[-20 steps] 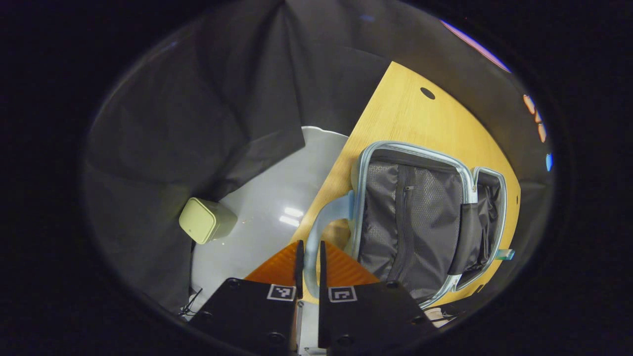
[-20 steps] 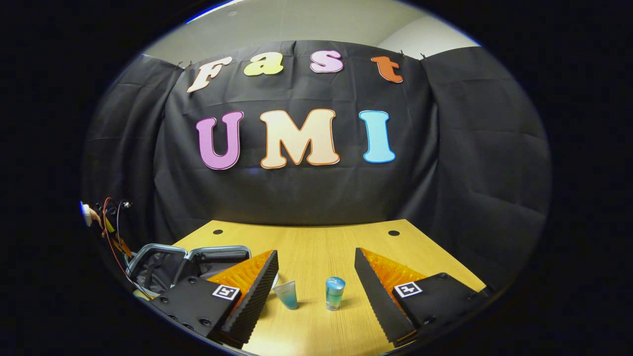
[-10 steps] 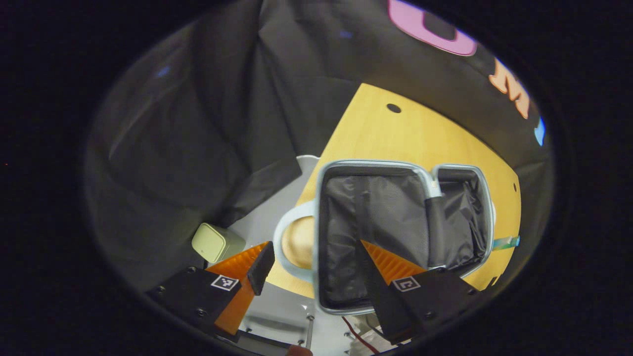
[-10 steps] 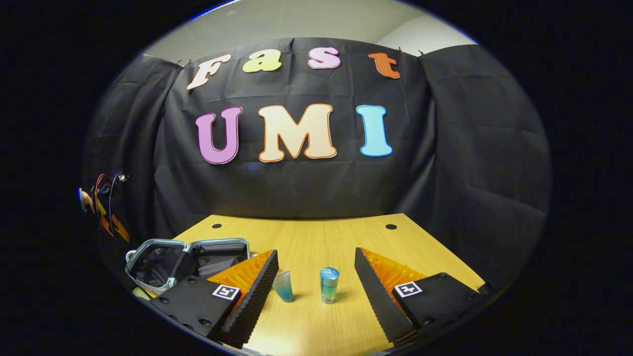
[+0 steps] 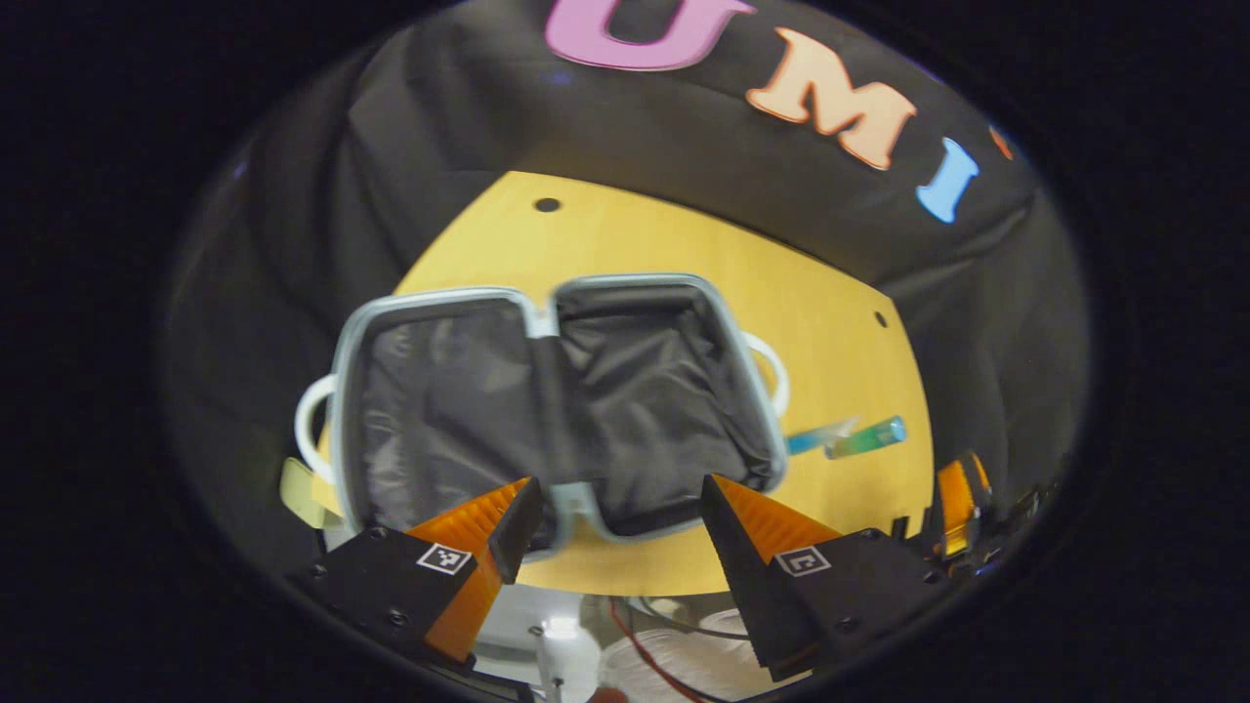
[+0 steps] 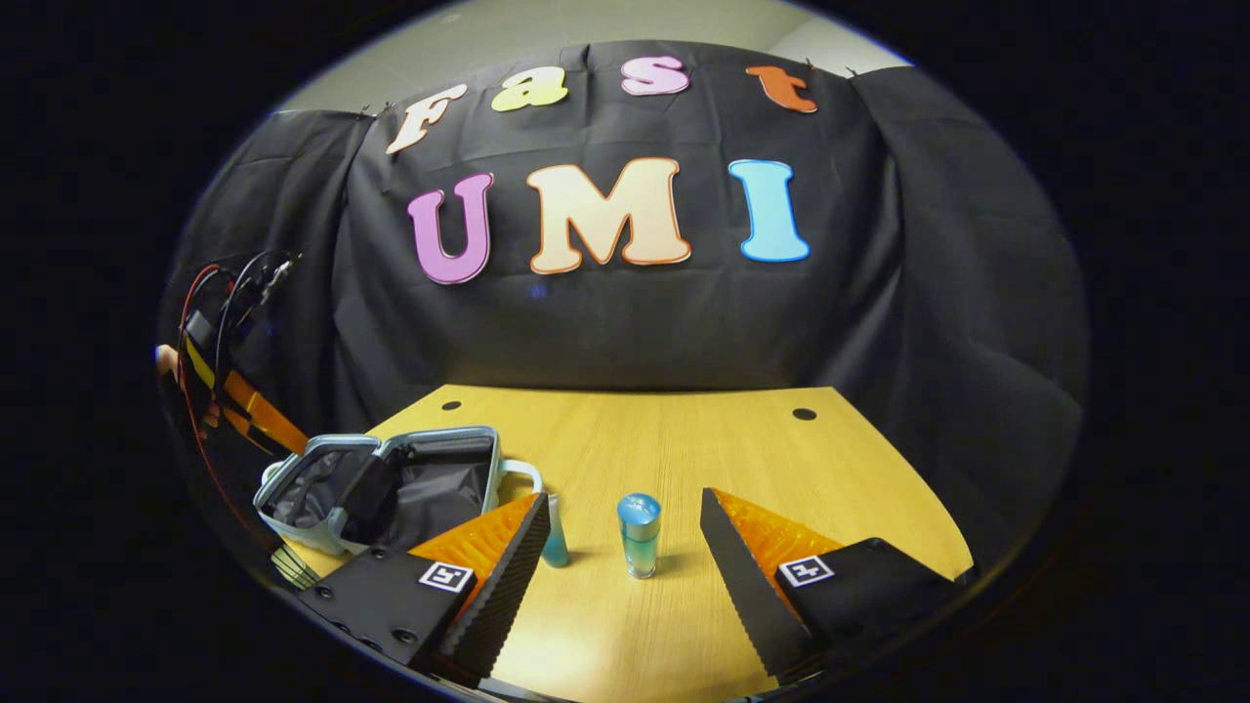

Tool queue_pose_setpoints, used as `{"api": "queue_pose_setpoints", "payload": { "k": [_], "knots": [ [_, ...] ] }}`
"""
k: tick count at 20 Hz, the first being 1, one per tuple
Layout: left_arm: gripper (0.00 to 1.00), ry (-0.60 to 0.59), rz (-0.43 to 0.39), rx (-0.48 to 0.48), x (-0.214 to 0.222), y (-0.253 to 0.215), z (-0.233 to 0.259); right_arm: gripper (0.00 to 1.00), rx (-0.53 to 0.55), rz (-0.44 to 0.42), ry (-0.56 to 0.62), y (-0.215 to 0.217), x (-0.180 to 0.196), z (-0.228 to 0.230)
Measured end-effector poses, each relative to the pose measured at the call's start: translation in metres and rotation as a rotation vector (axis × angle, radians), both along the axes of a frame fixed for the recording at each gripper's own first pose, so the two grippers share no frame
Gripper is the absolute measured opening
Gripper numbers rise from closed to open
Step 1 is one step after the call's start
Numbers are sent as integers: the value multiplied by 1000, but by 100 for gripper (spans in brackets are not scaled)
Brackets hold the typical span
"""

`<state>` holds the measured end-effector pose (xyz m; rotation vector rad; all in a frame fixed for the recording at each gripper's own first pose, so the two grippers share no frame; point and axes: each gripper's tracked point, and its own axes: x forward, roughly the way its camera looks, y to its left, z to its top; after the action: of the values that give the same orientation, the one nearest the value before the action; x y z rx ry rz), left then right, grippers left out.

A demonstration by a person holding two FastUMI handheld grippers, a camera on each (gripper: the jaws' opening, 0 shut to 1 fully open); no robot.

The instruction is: First open the suitcase, pack the skin care products into it, and then close the suitcase.

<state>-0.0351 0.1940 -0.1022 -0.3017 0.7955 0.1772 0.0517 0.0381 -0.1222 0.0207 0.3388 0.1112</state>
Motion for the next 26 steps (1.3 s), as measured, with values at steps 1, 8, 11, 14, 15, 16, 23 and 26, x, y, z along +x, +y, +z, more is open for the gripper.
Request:
{"api": "queue_pose_setpoints", "payload": {
  "k": [1,8,11,14,15,16,23,26],
  "knots": [
    [96,0,-33,-36,13,-29,-7,98,1,21,14,-2,5,-5],
    [97,-35,-103,-41,87,-135,-53,96,13,137,110,-11,43,-62],
    [97,-105,-127,17,119,-157,-70,98,28,162,162,-10,54,-91],
    [97,-138,-159,52,135,-171,-84,99,51,188,197,-3,62,-109],
    [97,-151,-170,58,141,-176,-86,96,51,196,204,-1,64,-113],
    [97,-161,-179,63,146,-180,-88,99,47,202,209,0,66,-117],
    [84,-202,-189,67,185,-193,-118,99,-1,207,254,1,75,-141],
    [71,-171,-176,72,191,-186,-137,96,-20,208,283,1,76,-152]
  ]
}}
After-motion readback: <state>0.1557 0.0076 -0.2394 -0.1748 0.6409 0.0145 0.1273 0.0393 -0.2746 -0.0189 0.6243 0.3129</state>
